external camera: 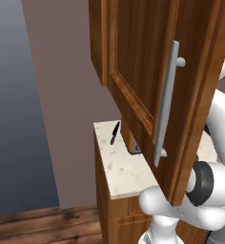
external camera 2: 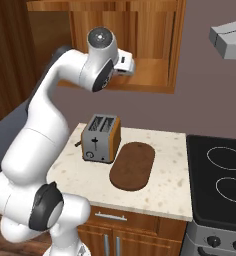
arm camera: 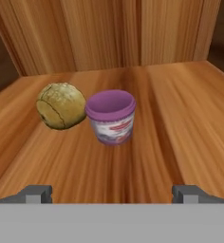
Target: Pick the bread, place it on the cutting board, pick the jam, place it on the counter, and close the cabinet.
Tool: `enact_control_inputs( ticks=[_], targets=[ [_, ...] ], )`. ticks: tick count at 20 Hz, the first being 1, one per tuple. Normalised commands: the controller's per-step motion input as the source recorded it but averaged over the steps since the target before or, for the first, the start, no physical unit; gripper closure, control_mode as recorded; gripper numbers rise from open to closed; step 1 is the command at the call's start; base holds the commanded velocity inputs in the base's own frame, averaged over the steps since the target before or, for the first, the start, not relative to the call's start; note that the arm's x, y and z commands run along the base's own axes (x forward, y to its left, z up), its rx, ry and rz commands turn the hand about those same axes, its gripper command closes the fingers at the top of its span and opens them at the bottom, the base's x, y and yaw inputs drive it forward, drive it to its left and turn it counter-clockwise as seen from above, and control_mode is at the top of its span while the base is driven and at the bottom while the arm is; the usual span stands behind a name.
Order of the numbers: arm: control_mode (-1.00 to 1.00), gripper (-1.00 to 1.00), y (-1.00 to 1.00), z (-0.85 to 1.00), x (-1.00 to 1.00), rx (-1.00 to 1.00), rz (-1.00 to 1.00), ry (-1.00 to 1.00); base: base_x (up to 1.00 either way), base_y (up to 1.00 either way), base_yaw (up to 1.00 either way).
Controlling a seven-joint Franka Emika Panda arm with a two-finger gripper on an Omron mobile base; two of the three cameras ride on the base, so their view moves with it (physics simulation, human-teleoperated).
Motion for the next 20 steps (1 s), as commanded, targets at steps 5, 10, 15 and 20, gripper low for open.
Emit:
enact_control_inputs(
  ticks=[5,10,15,20],
  targets=[
    [-1.00,-1.00,0.00,0.00,0.30,0.00,0.00,0.00,0.00,0.00,0.00],
    [-1.00,-1.00,0.00,0.00,0.21,0.00,0.00,-0.02,0.00,0.00,0.00],
    [-1.00,-1.00,0.00,-0.02,0.21,0.00,0.00,0.00,0.00,0.00,0.00],
    [-1.00,-1.00,0.00,-0.08,0.15,0.00,0.02,0.00,0.00,0.00,0.00]
  ],
)
